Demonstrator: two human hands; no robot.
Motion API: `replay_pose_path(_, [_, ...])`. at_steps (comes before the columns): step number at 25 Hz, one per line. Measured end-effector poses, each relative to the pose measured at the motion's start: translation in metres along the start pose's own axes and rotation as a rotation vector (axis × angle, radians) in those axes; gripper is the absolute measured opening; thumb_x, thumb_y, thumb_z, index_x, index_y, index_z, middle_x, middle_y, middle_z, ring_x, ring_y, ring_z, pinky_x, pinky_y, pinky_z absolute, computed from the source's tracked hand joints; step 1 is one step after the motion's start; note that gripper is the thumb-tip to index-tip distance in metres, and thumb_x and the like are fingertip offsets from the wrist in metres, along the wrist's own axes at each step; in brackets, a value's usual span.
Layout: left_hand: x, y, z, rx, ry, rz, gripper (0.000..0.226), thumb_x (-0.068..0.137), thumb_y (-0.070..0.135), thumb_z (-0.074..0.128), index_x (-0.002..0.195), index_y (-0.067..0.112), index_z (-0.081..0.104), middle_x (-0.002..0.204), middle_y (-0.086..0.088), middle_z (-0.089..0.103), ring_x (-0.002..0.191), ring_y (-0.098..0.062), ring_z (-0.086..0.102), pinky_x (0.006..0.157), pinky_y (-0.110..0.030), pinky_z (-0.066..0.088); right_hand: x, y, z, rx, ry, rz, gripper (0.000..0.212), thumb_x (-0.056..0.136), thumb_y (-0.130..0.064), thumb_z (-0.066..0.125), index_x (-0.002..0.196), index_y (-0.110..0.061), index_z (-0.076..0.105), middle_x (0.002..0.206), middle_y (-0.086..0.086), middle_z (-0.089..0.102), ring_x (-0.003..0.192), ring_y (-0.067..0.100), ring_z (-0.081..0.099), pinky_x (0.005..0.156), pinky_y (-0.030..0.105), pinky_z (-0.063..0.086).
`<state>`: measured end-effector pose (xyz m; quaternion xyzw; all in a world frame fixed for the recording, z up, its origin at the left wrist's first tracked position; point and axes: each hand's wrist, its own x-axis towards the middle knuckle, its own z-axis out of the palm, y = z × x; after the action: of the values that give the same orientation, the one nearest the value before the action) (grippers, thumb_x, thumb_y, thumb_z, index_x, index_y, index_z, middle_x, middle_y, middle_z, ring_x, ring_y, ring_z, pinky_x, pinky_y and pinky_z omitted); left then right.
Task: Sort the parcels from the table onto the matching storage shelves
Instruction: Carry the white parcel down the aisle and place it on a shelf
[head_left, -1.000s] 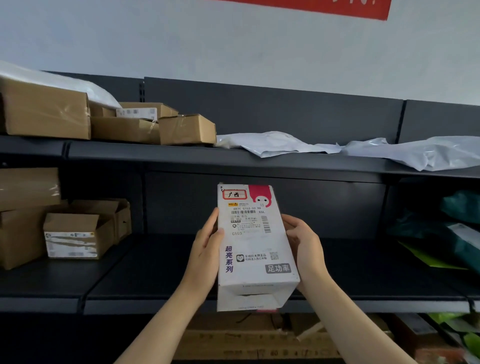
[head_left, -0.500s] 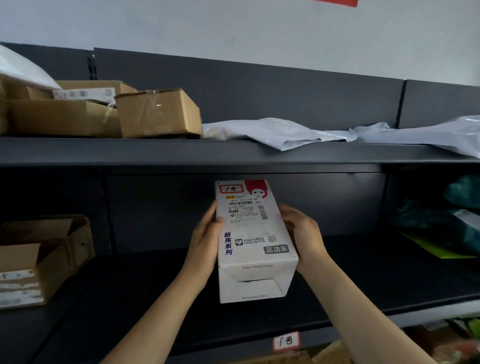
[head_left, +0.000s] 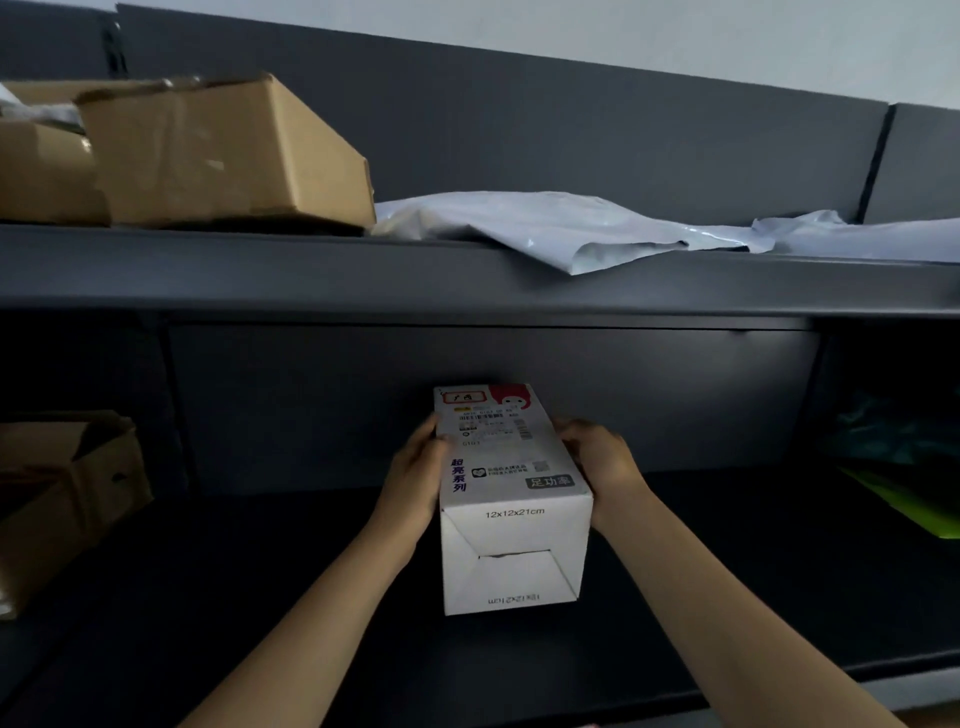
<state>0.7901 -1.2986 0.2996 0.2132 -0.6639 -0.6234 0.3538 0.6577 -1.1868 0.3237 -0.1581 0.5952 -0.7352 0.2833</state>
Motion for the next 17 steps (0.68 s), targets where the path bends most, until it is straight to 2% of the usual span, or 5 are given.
replay_pose_path(3, [0.002, -0.015, 0.007, 0.043, -0.004, -0.053, 0.034, 0.094, 0.015, 0.037, 0.105, 0.04, 0.058, 0.094, 0.003, 0.068, 0.077, -0.008, 0.066, 0.056, -0.015, 0.05, 0.014, 0.015, -0.006, -0.057, 0.007, 0.101, 0.011, 0.089, -0.005, 0.051, 0.089, -0.004, 0.061, 0.072, 0.015, 0.06, 0.059, 0.025, 0.057, 0.059, 0.032, 0.047])
replay_pose_path(9, [0.003, -0.02, 0.01, 0.034, 0.014, -0.067, 0.034, 0.093, 0.014, 0.038, 0.095, 0.041, 0.06, 0.09, 0.001, 0.07, 0.066, -0.005, 0.067, 0.055, -0.016, 0.051, 0.024, 0.025, -0.012, -0.074, -0.036, 0.109, 0.013, 0.09, -0.005, 0.051, 0.095, -0.001, 0.062, 0.077, 0.017, 0.062, 0.066, 0.027, 0.06, 0.067, 0.038, 0.051])
replay_pose_path(12, [0.001, -0.019, 0.011, 0.038, 0.038, -0.065, 0.032, 0.093, 0.015, 0.039, 0.108, 0.032, 0.062, 0.093, -0.003, 0.07, 0.07, -0.008, 0.066, 0.055, -0.016, 0.05, 0.021, 0.022, -0.011, -0.056, -0.039, 0.106, 0.013, 0.09, -0.006, 0.052, 0.095, -0.001, 0.062, 0.079, 0.018, 0.063, 0.066, 0.027, 0.062, 0.063, 0.036, 0.051])
replay_pose_path(14, [-0.001, -0.019, 0.011, 0.018, 0.07, -0.087, 0.034, 0.095, 0.023, 0.04, 0.126, 0.024, 0.053, 0.116, -0.008, 0.065, 0.089, -0.012, 0.065, 0.066, -0.016, 0.049, 0.014, 0.019, -0.011, -0.075, -0.029, 0.096, 0.015, 0.091, -0.008, 0.051, 0.1, -0.002, 0.061, 0.079, 0.017, 0.063, 0.066, 0.027, 0.062, 0.058, 0.034, 0.05])
replay_pose_path(17, [-0.005, -0.021, 0.005, 0.01, 0.232, -0.159, 0.046, 0.094, 0.04, 0.039, 0.138, 0.027, 0.038, 0.143, -0.001, 0.045, 0.125, -0.02, 0.047, 0.104, -0.034, 0.037, 0.006, 0.016, -0.016, -0.107, 0.033, 0.038, 0.015, 0.091, -0.01, 0.049, 0.1, -0.007, 0.06, 0.09, 0.016, 0.065, 0.077, 0.028, 0.064, 0.064, 0.036, 0.051])
